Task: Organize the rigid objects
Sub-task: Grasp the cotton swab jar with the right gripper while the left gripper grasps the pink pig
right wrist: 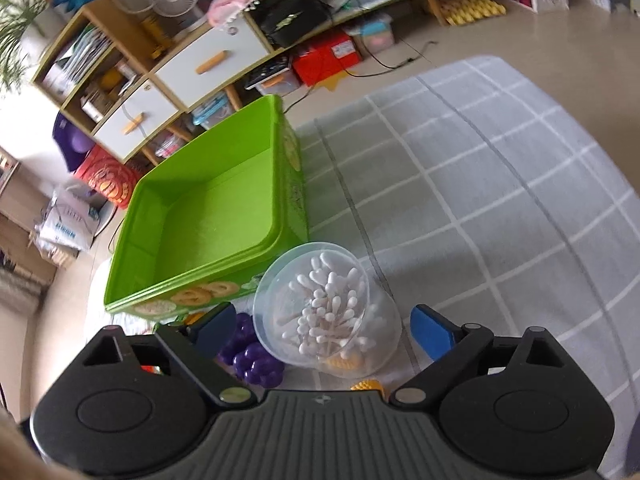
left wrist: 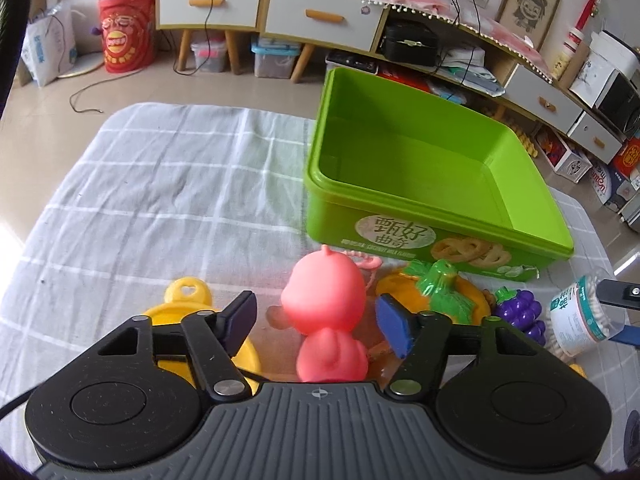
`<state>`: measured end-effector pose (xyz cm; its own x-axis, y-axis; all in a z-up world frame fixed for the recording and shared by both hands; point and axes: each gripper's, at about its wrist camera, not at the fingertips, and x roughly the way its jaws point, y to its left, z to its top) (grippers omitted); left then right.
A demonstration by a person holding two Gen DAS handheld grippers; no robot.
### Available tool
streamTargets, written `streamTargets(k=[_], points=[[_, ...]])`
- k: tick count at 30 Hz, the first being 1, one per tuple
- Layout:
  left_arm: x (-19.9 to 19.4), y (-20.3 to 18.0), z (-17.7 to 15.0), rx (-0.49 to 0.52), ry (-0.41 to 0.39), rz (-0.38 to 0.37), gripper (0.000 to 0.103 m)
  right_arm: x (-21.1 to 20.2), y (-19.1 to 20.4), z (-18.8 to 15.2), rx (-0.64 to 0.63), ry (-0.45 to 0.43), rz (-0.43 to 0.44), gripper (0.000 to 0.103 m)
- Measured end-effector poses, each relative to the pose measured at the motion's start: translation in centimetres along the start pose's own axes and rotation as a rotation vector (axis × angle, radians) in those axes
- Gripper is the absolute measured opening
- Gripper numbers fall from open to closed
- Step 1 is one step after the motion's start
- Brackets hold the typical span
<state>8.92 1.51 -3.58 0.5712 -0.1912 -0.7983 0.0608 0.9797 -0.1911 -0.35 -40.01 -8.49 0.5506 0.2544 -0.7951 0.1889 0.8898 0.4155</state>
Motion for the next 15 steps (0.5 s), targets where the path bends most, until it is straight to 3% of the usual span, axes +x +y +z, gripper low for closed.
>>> streamTargets(k=[9,15], points=[[0.7,-0.7,0.1,-0.011,-0.007,0.048,0.055,1.1,0.5,-0.3,0.004,0.008,-0.053,0.069],[0.5,-0.6,-0.2,-0.016,-0.016,0.059,0.054,1.3,0.6,-0.4,0.004,0.003,-0.057,0.062]])
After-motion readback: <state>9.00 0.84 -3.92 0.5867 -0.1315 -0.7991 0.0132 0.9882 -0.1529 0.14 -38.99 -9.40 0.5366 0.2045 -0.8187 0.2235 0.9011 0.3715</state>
